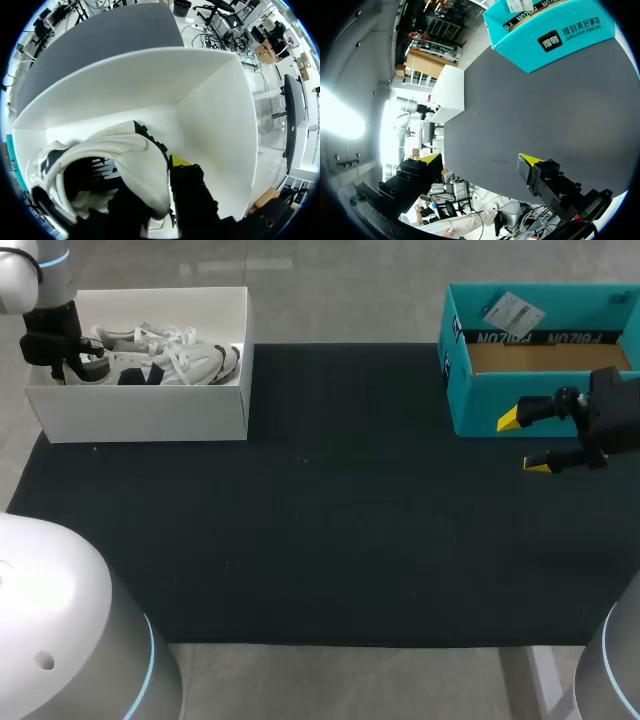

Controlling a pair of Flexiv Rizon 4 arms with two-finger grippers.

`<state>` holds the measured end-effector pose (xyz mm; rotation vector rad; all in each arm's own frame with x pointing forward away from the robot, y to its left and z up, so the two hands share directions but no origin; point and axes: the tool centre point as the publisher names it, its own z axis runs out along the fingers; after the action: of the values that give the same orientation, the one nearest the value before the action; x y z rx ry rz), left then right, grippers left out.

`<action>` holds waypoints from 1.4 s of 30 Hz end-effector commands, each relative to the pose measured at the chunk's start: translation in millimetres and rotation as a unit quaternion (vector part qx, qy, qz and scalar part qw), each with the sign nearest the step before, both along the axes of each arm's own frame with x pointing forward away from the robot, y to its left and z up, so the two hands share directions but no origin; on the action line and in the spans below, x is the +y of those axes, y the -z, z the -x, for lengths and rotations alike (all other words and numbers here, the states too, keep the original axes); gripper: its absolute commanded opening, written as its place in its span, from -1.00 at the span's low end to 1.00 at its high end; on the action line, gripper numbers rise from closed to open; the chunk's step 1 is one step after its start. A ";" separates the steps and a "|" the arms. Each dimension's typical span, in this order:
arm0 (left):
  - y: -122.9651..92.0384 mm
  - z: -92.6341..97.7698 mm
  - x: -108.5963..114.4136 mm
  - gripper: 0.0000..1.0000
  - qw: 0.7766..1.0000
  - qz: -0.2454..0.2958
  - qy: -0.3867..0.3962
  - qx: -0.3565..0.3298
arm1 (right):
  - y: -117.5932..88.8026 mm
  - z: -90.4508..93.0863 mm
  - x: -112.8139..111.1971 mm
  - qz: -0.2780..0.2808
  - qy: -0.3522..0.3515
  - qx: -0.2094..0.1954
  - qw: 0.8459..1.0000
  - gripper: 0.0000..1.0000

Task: Take the shoe out of the shoebox, open the shoe tongue, remove and reinsert the insole, then place the shoe into the shoebox

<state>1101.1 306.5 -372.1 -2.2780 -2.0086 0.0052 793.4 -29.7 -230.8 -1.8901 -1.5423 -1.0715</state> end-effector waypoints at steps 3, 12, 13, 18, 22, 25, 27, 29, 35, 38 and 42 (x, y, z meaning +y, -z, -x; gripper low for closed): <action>-46.9 3.7 -1.7 -1.00 1.000 -0.013 -0.008 0.019 | -0.1 0.2 1.2 0.002 0.001 0.001 1.000 1.00; -102.3 10.3 -5.1 -1.00 1.000 -0.013 0.002 -0.005 | -0.1 0.2 1.2 0.002 0.001 0.001 1.000 1.00; -108.5 10.7 -5.1 -1.00 1.000 -0.015 0.001 -0.006 | -0.1 0.2 1.2 0.002 0.001 0.001 1.000 1.00; -140.3 13.1 -6.6 -1.00 1.000 -0.003 0.012 -0.010 | -0.1 0.2 1.2 0.002 0.001 0.001 1.000 1.00; -163.7 15.5 -6.6 -1.00 1.000 0.007 0.019 -0.024 | -0.1 0.2 1.2 0.002 0.001 0.001 1.000 1.00; -177.0 17.5 -5.7 -1.00 0.999 0.006 0.024 -0.037 | -0.1 0.2 1.2 0.002 0.001 0.001 1.000 1.00; -184.2 18.3 -4.7 -1.00 0.999 0.006 0.027 -0.041 | -0.1 0.2 1.2 0.002 0.001 0.001 1.000 1.00; -189.5 19.1 -3.8 -1.00 0.999 0.007 0.029 -0.044 | -0.1 0.2 1.2 0.002 0.001 0.001 1.000 1.00; -196.8 18.1 -1.3 -1.00 0.998 0.004 0.032 -0.045 | -0.1 0.2 1.2 0.002 0.001 0.001 1.000 1.00; -197.0 17.8 -0.9 -1.00 0.999 0.003 0.031 -0.045 | -0.1 0.2 1.2 0.002 0.001 0.001 1.000 1.00; -197.0 17.8 -0.9 -1.00 0.999 0.003 0.031 -0.045 | -0.1 0.2 1.2 0.002 0.001 0.001 1.000 1.00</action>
<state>1084.7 305.3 -176.7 -2.3795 -1.9811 -0.0937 793.4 -29.6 -230.8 -1.8900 -1.5423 -1.0715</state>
